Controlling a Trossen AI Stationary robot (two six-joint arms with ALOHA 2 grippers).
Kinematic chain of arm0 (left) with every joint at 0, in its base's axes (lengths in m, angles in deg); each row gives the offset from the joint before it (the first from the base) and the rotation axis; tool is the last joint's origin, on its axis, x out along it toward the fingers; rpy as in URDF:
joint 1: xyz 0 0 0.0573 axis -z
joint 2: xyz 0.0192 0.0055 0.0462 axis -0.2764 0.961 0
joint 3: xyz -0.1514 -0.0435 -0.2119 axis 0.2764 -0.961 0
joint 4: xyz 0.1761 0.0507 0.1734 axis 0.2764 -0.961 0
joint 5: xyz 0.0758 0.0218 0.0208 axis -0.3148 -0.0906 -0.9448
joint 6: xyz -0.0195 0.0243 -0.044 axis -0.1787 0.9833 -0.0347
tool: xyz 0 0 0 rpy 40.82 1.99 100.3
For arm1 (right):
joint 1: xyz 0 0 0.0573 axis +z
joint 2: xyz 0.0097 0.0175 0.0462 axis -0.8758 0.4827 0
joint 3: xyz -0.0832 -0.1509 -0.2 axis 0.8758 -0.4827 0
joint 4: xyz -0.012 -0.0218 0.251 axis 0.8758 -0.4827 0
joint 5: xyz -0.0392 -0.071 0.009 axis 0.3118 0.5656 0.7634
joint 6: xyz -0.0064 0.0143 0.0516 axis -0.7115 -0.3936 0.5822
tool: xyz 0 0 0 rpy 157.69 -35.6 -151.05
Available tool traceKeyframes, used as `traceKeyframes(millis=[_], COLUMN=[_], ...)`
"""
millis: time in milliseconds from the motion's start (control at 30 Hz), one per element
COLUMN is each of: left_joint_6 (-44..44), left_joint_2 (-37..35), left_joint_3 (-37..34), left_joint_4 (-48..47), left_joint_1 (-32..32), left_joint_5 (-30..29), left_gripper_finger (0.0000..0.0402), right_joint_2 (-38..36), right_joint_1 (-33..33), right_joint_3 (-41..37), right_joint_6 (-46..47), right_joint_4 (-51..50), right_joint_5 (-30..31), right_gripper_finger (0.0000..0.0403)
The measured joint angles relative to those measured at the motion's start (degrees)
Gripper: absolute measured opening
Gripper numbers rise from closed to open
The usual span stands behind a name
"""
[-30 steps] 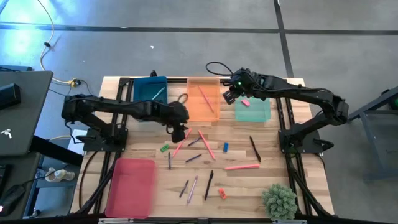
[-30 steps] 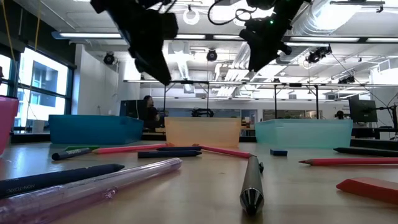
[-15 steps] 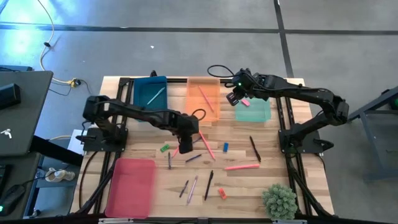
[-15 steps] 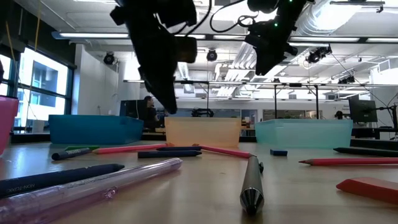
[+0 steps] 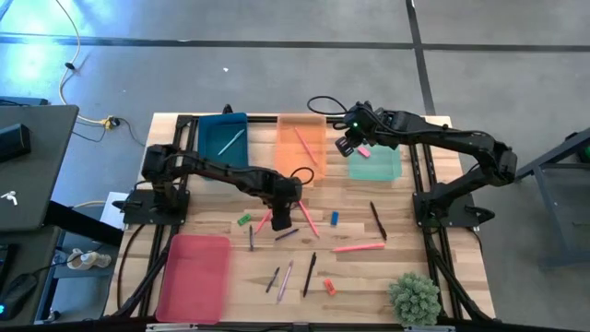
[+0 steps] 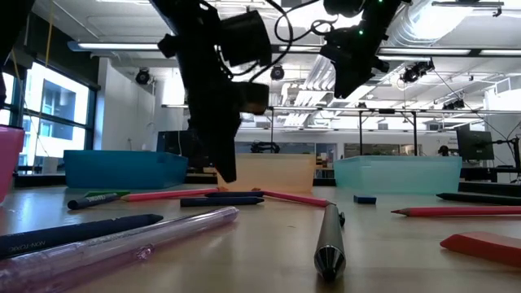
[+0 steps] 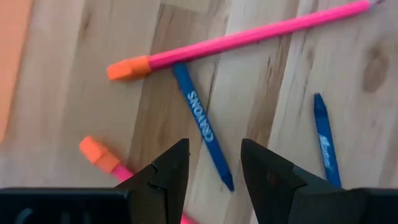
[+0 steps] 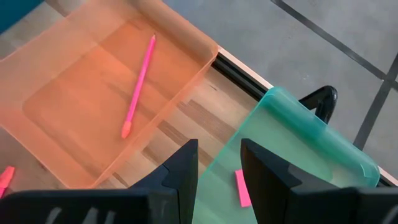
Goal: Sort crayons/erasers/pens/pencils in bins
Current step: Put the crayon into the pink bin
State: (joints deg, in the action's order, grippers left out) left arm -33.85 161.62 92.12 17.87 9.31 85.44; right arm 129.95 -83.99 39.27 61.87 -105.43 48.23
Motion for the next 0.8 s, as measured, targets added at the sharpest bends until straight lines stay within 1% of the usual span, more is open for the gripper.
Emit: traceKeyframes(millis=[267,500,633,800], left_joint_6=[0.0,-1.0,-1.5,-1.5], left_joint_2=[2.9,3.4,3.4,3.4], left_joint_3=[0.0,0.0,0.0,0.0], left_joint_4=[2.0,2.3,2.2,1.9], left_joint_1=[0.0,0.0,0.0,0.1], left_joint_5=[0.7,0.6,0.6,-0.5], left_gripper_finger=[0.0136,0.0134,0.0115,0.0072], right_joint_2=[0.0,0.0,0.0,0.0], right_joint_1=[0.0,0.0,0.0,0.0], right_joint_3=[0.0,0.0,0.0,0.0], right_joint_6=[0.0,0.0,0.0,-0.1], right_joint_4=[0.1,0.1,0.1,0.1], right_joint_5=[0.0,0.0,0.0,0.0], right_gripper_finger=[0.0114,0.0114,0.0114,0.0114])
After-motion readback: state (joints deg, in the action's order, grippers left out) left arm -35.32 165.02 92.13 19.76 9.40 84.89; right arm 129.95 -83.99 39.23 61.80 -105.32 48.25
